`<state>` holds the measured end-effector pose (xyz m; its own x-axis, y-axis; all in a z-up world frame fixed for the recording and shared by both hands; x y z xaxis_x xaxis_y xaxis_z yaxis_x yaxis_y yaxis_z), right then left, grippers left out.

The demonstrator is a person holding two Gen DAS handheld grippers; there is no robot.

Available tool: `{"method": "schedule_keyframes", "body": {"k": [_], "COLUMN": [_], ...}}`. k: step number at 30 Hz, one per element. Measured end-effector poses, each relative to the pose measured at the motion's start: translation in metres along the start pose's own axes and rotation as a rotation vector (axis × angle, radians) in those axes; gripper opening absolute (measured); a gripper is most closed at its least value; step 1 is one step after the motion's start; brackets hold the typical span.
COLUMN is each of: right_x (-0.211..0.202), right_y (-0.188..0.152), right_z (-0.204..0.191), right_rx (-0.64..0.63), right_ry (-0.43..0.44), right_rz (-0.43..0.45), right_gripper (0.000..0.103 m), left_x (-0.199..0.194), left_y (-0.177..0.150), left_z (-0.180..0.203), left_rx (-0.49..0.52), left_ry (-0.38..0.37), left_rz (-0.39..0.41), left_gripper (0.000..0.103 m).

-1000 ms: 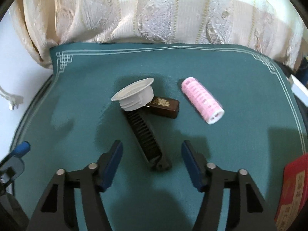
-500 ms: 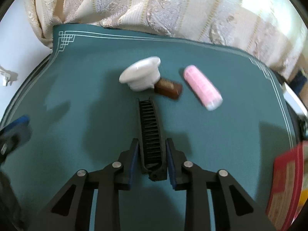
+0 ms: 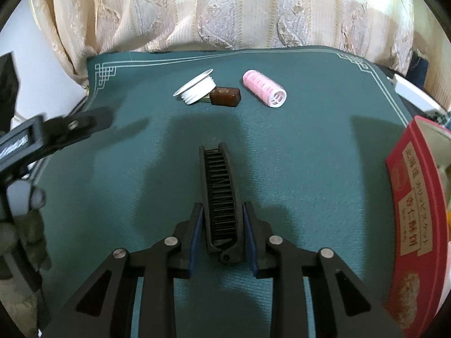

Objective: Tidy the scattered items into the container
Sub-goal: 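Grasp the black comb with the right gripper, then grasp the small white dish with the left gripper while the right holds the comb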

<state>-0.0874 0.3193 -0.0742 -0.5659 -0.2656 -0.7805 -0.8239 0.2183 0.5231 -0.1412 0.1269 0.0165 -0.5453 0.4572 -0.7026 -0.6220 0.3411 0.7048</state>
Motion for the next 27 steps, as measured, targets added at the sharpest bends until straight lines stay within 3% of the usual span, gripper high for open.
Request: {"method": "schedule_keyframes", "body": {"k": [5,14,21,26,27], "right_x": [-0.001,0.0,-0.001,0.0,-0.001], "right_y": [-0.001,-0.001,-0.001,0.0,0.0], "right_z": [0.001,0.002,0.003,0.002,0.002], "right_rx": [0.026,0.034,0.026,0.025,0.025], "right_ry": [0.037,0.051,0.045,0.044,0.044], "right_rz": [-0.004,-0.008,-0.007,-0.007,-0.007], "right_gripper": [0.029,0.03,0.03,0.03,0.03], "left_x": [0.036,0.083,0.107,0.12,0.122], "left_y": [0.022,0.049,0.062,0.068,0.068], "left_z": [0.01,0.009,0.0,0.005,0.006], "left_rx": [0.006,0.012,-0.035,0.003,0.015], "left_ry": [-0.03,-0.013,-0.036,-0.029,-0.028], "left_rz": [-0.025,-0.04,-0.05,-0.06,-0.061], "left_gripper": [0.086,0.086,0.086,0.086,0.082]}}
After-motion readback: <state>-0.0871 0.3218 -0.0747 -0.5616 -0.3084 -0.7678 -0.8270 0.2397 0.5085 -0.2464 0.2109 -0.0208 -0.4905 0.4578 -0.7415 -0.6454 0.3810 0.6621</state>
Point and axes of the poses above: each gripper's, at about its wrist camera, not at the fingertips, and x roughly the way its jaws point, z to its right, y to its top, the point moved 5 cm from there along x, roughly the way its jaws point, and after that the axes turned 14 degrees about x, right-handed, at the moved point
